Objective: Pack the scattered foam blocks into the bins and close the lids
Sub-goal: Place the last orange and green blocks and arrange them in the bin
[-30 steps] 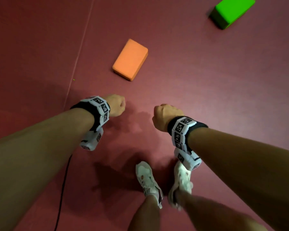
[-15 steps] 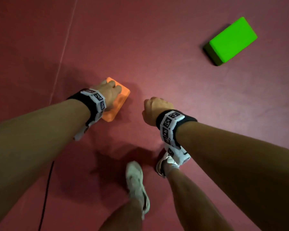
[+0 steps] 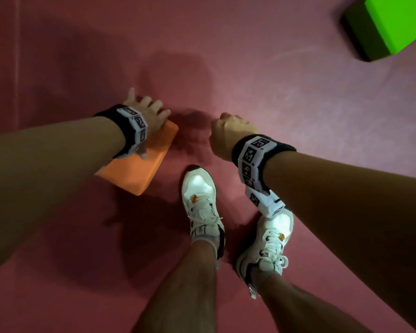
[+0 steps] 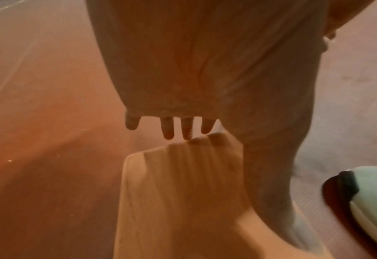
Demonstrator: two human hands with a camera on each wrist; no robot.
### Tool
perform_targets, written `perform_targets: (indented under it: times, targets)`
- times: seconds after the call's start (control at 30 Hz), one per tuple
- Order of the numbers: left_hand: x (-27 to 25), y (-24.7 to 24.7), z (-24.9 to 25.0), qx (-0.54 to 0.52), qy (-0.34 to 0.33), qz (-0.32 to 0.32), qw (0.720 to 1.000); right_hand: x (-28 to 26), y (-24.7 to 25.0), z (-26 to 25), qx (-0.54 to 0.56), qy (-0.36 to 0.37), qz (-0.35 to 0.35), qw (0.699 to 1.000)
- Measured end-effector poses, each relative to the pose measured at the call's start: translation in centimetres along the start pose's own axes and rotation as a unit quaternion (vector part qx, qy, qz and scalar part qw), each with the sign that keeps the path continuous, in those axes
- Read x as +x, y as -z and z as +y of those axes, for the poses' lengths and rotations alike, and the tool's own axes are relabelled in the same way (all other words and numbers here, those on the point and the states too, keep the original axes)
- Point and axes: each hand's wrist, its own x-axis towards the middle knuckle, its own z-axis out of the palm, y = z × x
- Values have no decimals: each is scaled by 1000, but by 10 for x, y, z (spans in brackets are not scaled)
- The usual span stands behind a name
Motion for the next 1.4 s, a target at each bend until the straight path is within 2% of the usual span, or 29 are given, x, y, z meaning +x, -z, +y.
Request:
perform_targets:
  times: [0.17, 0.27, 0.47, 0.57, 0.7, 0.8, 0.9, 1.03, 1.17, 1.23, 1.3, 1.4]
  targets:
    - [31, -9, -1, 3, -33, 25, 999, 6, -43, 6, -17, -7, -33, 999]
    - [31, -8, -6, -6, -46, 30, 998, 7, -48, 3, -16, 1, -55, 998]
    - [11, -12, -20, -81, -37, -24, 996, 7, -12, -8, -11, 13, -82, 997]
    - [-18, 0, -27, -129, -29, 17, 991, -2, 23, -11, -29, 10, -89, 996]
    - [-54, 60, -49, -206, -31, 76, 975, -13, 76, -4, -56, -2, -75, 996]
    - [-68, 131, -65, -276, -7, 157, 948, -10, 111, 17, -39, -49, -32, 998]
    - [-56, 198, -69, -300, 5, 204, 932, 6, 132, 51, -40, -96, 13, 995]
    - [-24, 268, -45, -308, 29, 252, 917, 33, 135, 131, -41, -198, 52, 978]
    - [11, 303, 4, -347, 71, 256, 900, 50, 134, 226, -52, -242, 84, 965]
    - [22, 316, 32, -329, 96, 294, 892, 58, 139, 274, -55, -256, 83, 961]
    - [27, 325, 51, -318, 128, 346, 873, 69, 145, 319, -74, -251, 58, 963]
    - [26, 315, 53, -311, 157, 376, 858, 96, 141, 367, -72, -238, 37, 968]
